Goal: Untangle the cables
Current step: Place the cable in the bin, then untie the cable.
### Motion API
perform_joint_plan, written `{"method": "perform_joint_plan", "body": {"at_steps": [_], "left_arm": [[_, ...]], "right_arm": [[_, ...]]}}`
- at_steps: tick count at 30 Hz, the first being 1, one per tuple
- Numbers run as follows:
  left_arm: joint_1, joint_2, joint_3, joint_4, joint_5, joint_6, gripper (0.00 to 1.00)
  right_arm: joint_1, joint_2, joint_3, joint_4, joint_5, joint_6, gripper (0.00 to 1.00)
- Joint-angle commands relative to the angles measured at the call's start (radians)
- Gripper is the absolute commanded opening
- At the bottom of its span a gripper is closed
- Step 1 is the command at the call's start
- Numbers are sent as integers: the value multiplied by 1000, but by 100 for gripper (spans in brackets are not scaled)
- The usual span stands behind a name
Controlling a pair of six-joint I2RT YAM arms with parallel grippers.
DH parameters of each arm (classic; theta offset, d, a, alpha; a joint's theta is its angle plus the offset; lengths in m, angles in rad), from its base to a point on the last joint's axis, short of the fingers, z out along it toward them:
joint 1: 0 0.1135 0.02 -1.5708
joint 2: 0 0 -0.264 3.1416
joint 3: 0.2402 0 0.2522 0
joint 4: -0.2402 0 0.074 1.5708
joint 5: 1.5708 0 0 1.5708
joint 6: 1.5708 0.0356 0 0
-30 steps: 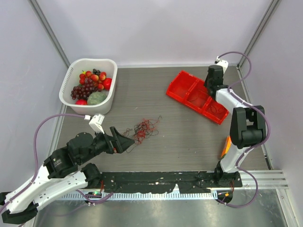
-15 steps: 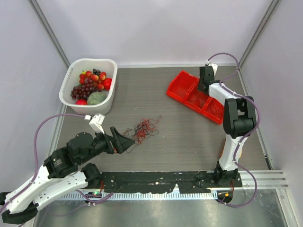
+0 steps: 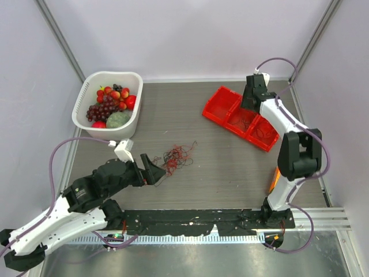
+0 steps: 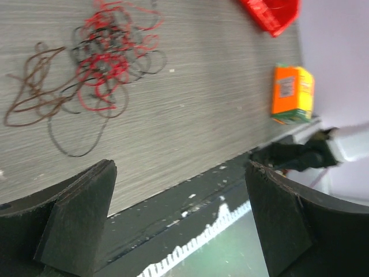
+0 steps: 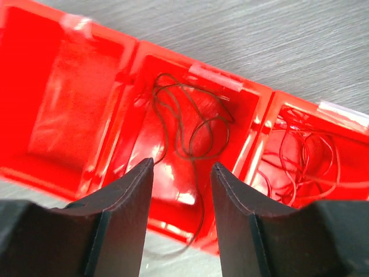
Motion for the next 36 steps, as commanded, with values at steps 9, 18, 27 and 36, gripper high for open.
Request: {"method": "perform_joint_plan", "body": {"at_steps": [9,18,27,36], "left_arm": [[117,301,-51,-117,-247,-90,78],[434,280,-266,183,7,-157,72],[470,383,-309,346,47,-156,79],[491,437,-263,406,114,-21,6]], "right_arm": [[481,-472,-506,336,-463,199,52],[659,-367,-654,692,-668,424,52],[687,-331,-677,766,-697,435,56],[718,-263,-653,798,-662,440,62]]}}
